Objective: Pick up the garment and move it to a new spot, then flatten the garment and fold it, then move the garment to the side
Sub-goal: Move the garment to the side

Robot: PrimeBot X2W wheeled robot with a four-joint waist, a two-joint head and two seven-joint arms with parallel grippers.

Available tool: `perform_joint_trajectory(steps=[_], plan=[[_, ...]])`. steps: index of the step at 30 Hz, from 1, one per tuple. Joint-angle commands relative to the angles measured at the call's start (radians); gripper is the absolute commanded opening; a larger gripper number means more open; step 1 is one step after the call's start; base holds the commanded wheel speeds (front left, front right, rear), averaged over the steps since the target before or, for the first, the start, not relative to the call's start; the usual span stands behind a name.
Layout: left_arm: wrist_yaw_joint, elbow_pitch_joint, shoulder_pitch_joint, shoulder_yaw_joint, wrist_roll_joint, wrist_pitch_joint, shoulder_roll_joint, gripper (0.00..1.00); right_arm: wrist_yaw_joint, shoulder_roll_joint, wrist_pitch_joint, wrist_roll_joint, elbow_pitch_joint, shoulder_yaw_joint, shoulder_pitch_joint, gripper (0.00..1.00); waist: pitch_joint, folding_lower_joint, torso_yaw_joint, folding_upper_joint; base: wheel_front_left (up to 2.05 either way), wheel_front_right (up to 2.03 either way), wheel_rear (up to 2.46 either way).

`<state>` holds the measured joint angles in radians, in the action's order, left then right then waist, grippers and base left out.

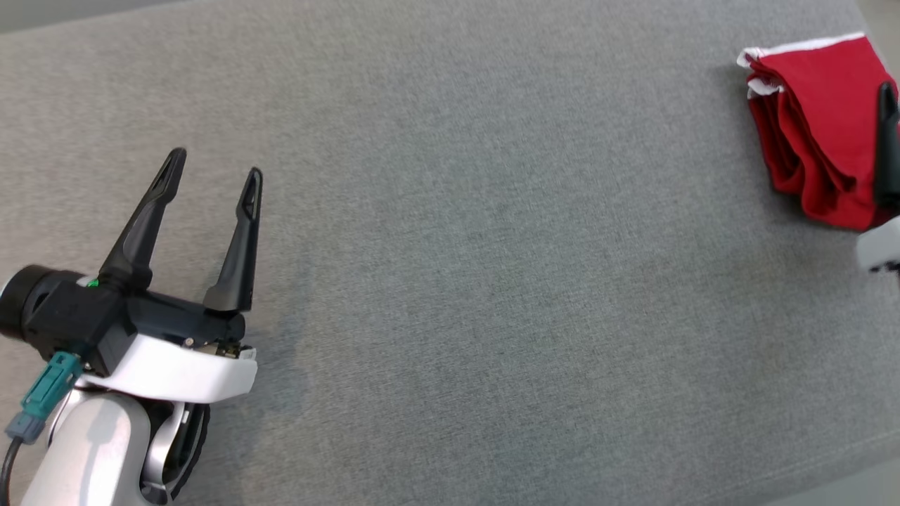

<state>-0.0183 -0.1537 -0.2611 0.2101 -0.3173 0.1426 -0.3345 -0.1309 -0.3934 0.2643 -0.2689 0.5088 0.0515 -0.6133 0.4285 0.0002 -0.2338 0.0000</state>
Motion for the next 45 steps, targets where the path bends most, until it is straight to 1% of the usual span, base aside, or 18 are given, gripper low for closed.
perform_joint_trajectory(steps=[1, 6, 9, 14, 17, 22, 29, 34, 36, 45], plan=[[-0.009, 0.005, 0.013, -0.008, -0.008, 0.010, -0.001, 1.00, 0.000, 0.019, 0.001, 0.021, -0.039, -0.017, 0.039, 1.00, -0.042, -0.0002, 0.030, 0.0000, 0.00, 0.00, 0.00], [-0.025, 0.033, 0.044, -0.025, -0.028, 0.042, 0.016, 1.00, 0.000, 0.137, -0.001, 0.055, -0.183, -0.080, 0.154, 1.00, -0.104, -0.0002, 0.078, 0.0000, 0.00, 0.00, 0.00], [-0.037, 0.055, 0.064, -0.036, -0.039, 0.057, 0.024, 1.00, 0.000, 0.203, -0.028, 0.076, -0.262, -0.099, 0.215, 1.00, -0.138, -0.0002, 0.110, 0.0000, 0.00, 0.00, 0.00], [-0.052, 0.080, 0.099, -0.055, -0.056, 0.077, 0.039, 1.00, 0.000, 0.280, -0.093, 0.109, -0.394, -0.104, 0.306, 1.00, -0.185, -0.0002, 0.160, 0.0000, 0.00, 0.00, 0.00], [-0.058, 0.095, 0.123, -0.062, -0.066, 0.087, 0.046, 1.00, 0.000, 0.307, -0.129, 0.123, -0.455, -0.103, 0.361, 1.00, -0.213, -0.0002, 0.187, 0.0000, 0.00, 0.00, 0.00], [-0.061, 0.124, 0.157, -0.073, -0.081, 0.096, 0.049, 1.00, 0.000, 0.330, -0.171, 0.138, -0.516, -0.094, 0.440, 1.00, -0.257, -0.0002, 0.222, 0.0000, 0.00, 0.00, 0.00], [-0.067, 0.152, 0.210, -0.078, -0.089, 0.103, 0.054, 1.00, 0.000, 0.340, -0.199, 0.139, -0.555, -0.086, 0.535, 1.00, -0.325, -0.0002, 0.250, 0.0000, 0.00, 0.00, 0.00], [-0.064, 0.166, 0.252, -0.068, -0.102, 0.085, 0.056, 1.00, 0.000, 0.340, -0.216, 0.137, -0.575, -0.084, 0.587, 1.00, -0.369, -0.0002, 0.262, 0.0000, 0.00, 0.00, 0.00], [-0.069, 0.169, 0.265, -0.064, -0.103, 0.079, 0.053, 1.00, 0.000, 0.341, -0.224, 0.121, -0.582, -0.085, 0.604, 1.00, -0.382, -0.0002, 0.262, 0.0000, 0.00, 0.00, 0.00], [-0.079, 0.168, 0.311, -0.047, -0.096, 0.055, 0.045, 1.00, 0.000, 0.341, -0.255, 0.113, -0.611, -0.096, 0.666, 1.00, -0.430, -0.0002, 0.265, 0.0000, 0.00, 0.00, 0.00]])
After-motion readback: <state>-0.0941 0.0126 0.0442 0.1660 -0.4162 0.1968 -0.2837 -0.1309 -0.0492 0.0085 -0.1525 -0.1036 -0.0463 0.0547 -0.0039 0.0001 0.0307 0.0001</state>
